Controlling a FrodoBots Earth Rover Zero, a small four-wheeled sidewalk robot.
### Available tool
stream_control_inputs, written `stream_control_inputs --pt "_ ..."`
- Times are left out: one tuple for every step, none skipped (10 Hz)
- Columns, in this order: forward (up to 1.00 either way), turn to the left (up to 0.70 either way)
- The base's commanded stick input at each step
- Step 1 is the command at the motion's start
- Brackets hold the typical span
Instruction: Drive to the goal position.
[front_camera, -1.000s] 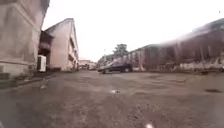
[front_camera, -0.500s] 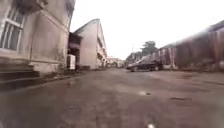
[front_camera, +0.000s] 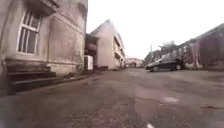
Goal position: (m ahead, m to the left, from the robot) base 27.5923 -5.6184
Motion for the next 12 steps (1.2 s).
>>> stream_control_inputs --pt "0.7 0.18" --pt "0.7 0.18" --pt "0.7 0.18" --pt "0.7 0.18" --pt "0.7 0.18" --pt "0.7 0.05" --pt "0.7 -0.17" --pt "0.7 -0.17" --pt "0.7 -0.17" --pt "0.7 -0.17" --pt "0.7 -0.17" --pt "0.7 -0.17"
